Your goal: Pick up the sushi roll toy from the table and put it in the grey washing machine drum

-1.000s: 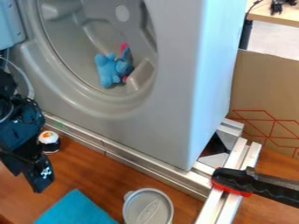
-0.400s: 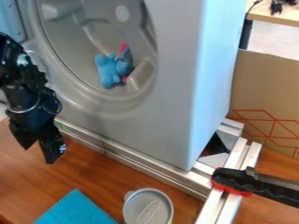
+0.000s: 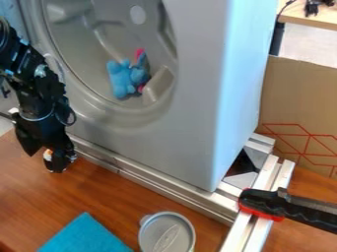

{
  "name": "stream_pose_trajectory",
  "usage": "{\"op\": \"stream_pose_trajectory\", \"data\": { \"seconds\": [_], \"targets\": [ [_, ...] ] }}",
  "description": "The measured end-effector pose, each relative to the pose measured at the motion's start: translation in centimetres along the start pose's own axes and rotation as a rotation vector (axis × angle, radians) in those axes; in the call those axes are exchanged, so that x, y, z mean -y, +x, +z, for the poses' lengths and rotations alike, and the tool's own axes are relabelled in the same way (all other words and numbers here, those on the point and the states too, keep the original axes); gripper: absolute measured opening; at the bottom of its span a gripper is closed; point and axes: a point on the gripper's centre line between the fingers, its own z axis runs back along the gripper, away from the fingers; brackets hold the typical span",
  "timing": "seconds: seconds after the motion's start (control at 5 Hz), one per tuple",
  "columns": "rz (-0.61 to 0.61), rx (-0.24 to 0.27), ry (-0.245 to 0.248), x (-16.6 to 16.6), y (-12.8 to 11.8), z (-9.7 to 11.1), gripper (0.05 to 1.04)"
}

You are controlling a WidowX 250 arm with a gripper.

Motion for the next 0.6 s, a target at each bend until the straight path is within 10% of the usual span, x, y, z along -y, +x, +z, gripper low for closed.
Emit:
{"op": "stream_pose_trajectory", "data": {
  "seconds": [0.2,0.6],
  "targets": [
    [0.015,0.012,-0.014,-0.9,0.9,-0.1,1.001],
    [0.031,-0.117,-0.073,-1.1,1.4,-4.1,1.001]
  ]
}}
